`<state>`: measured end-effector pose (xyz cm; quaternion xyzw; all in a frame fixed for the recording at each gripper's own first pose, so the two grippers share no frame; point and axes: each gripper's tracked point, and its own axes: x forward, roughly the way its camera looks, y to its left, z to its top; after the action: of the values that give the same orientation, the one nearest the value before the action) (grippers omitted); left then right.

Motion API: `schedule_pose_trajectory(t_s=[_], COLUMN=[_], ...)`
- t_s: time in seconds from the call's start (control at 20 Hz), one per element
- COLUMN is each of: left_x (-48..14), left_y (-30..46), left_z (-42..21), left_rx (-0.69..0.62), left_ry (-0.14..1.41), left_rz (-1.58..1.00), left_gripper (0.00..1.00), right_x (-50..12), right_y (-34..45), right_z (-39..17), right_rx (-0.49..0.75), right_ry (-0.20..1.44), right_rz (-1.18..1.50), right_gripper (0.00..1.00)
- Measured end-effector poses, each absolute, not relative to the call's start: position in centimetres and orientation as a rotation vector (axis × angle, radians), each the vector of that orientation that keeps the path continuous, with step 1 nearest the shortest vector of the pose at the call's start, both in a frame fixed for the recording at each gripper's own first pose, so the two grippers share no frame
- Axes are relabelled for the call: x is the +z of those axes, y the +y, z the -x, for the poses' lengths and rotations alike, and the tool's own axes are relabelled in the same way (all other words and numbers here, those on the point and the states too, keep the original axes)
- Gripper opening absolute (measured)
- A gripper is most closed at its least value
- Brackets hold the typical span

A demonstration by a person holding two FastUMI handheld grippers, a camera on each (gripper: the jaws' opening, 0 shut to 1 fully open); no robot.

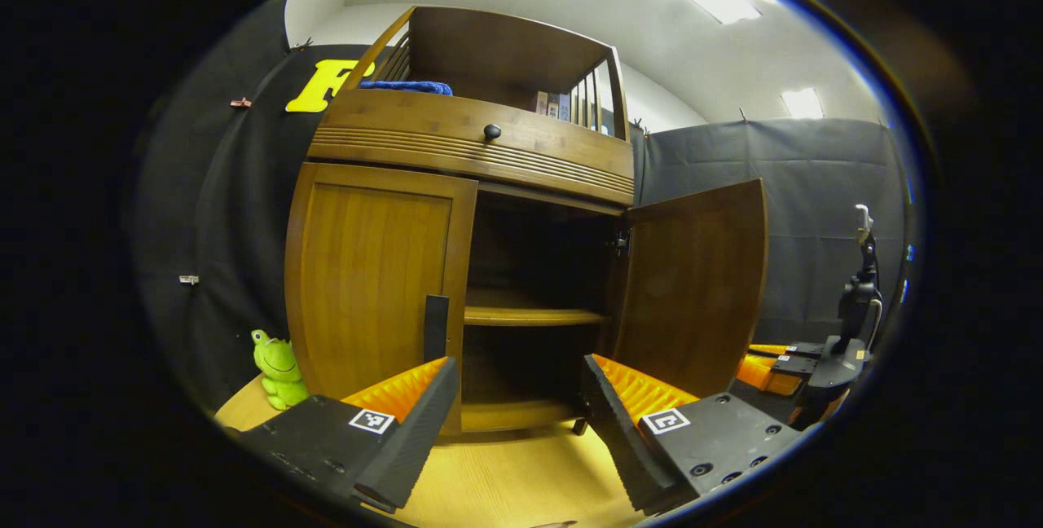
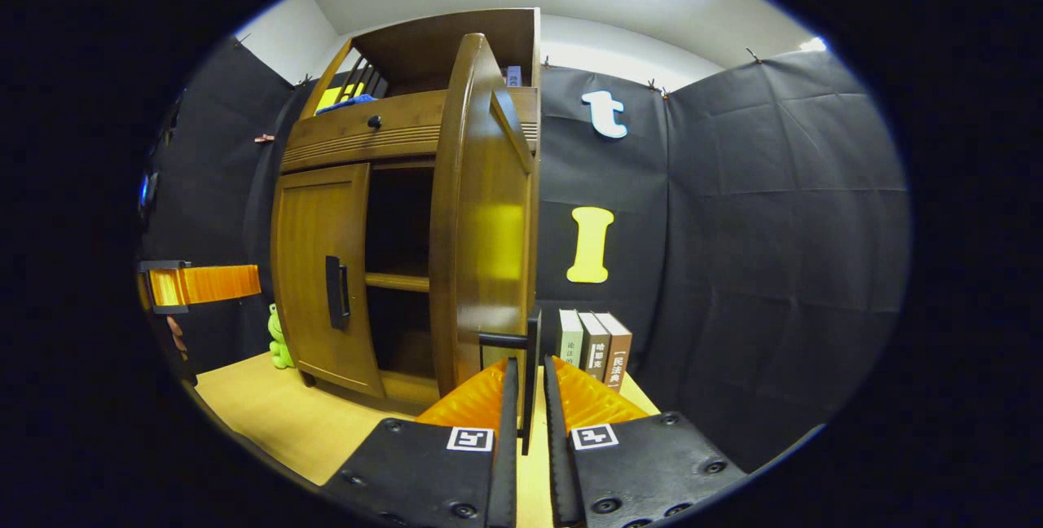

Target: Open the right door of the double-door shoe cabinet with the right hand, and open the left door with the left hand.

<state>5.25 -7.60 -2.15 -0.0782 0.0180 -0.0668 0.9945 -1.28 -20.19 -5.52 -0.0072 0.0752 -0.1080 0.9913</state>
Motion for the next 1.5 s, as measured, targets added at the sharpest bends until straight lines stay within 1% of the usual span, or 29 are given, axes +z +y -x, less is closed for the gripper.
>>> schedule_pose_trajectory(t_s=[0.05,0.15,0.2,0.45,0.5,0.55,0.6,0.65,0.7,0.85,0.9,0.95,1.0,1.1,1.15,1.2,1.25,1.3,1.4,1.45,1.5], left_x=[-2.3,-2.5,-2.6,-2.9,-2.9,-2.9,-2.9,-2.9,-2.9,-3.0,-3.0,-3.1,-3.0,-3.1,-3.4,-3.6,-3.7,-3.8,-4.1,-4.4,-4.5], left_y=[-7.6,-7.5,-7.5,-7.5,-7.5,-7.5,-7.5,-7.6,-7.6,-7.5,-7.4,-7.1,-6.9,-6.5,-6.2,-5.9,-5.5,-5.2,-4.6,-4.5,-4.3], left_z=[-5.5,-5.8,-6.0,-6.5,-6.5,-6.6,-6.7,-6.7,-6.8,-6.9,-6.9,-7.0,-7.2,-7.9,-8.5,-9.0,-9.7,-10.5,-12.4,-13.4,-14.5], left_rx=[-0.13,-0.121,-0.116,-0.107,-0.107,-0.107,-0.106,-0.106,-0.106,-0.104,-0.1,-0.094,-0.089,-0.08,-0.072,-0.063,-0.05,-0.037,-0.021,-0.022,-0.018], left_ry=[0.039,0.045,0.048,0.053,0.054,0.054,0.055,0.055,0.054,0.053,0.053,0.052,0.049,0.041,0.04,0.038,0.035,0.026,0.006,-0.001,-0.007], left_rz=[0.157,0.157,0.156,0.149,0.148,0.148,0.148,0.149,0.151,0.149,0.145,0.139,0.131,0.113,0.103,0.09,0.077,0.067,0.054,0.047,0.041], left_gripper=[0.94,0.95,0.92,0.92,0.95,0.92,0.94,0.94,0.94,0.94,0.92,0.95,0.95,0.95,0.95,0.92,0.94,0.92,0.92,0.94,0.94], right_x=[-5.4,-5.3,-5.3,-4.9,-4.9,-4.7,-4.5,-4.2,-4.0,-3.4,-3.1,-2.5,-2.1,-0.8,-0.7,-0.7,-0.5,-0.2,-0.4,-0.5,-0.6], right_y=[-20.7,-21.8,-22.2,-23.9,-24.4,-25.0,-25.5,-25.8,-25.5,-24.5,-24.1,-23.1,-22.0,-20.3,-19.8,-19.5,-19.4,-19.0,-18.4,-18.2,-17.9], right_z=[1.5,2.0,2.2,3.2,3.4,3.7,4.1,4.4,4.5,5.2,5.4,5.6,5.7,5.8,6.0,6.1,6.2,6.1,5.8,5.7,5.5], right_rx=[-0.228,-0.251,-0.258,-0.302,-0.317,-0.335,-0.352,-0.361,-0.349,-0.333,-0.324,-0.302,-0.28,-0.241,-0.225,-0.223,-0.219,-0.216,-0.199,-0.189,-0.177], right_ry=[0.152,0.149,0.148,0.141,0.138,0.134,0.128,0.121,0.117,0.103,0.093,0.08,0.067,0.039,0.033,0.029,0.02,0.013,0.013,0.016,0.018], right_rz=[0.021,0.037,0.04,0.048,0.055,0.062,0.068,0.068,0.055,0.051,0.055,0.049,0.034,0.006,0.003,0.012,0.026,0.04,0.054,0.051,0.041], right_gripper=[0.21,0.21,0.21,0.2,0.2,0.2,0.18,0.11,0.15,0.16,0.16,0.16,0.15,0.16,0.32,0.48,0.64,0.8,0.9,0.96,0.96])
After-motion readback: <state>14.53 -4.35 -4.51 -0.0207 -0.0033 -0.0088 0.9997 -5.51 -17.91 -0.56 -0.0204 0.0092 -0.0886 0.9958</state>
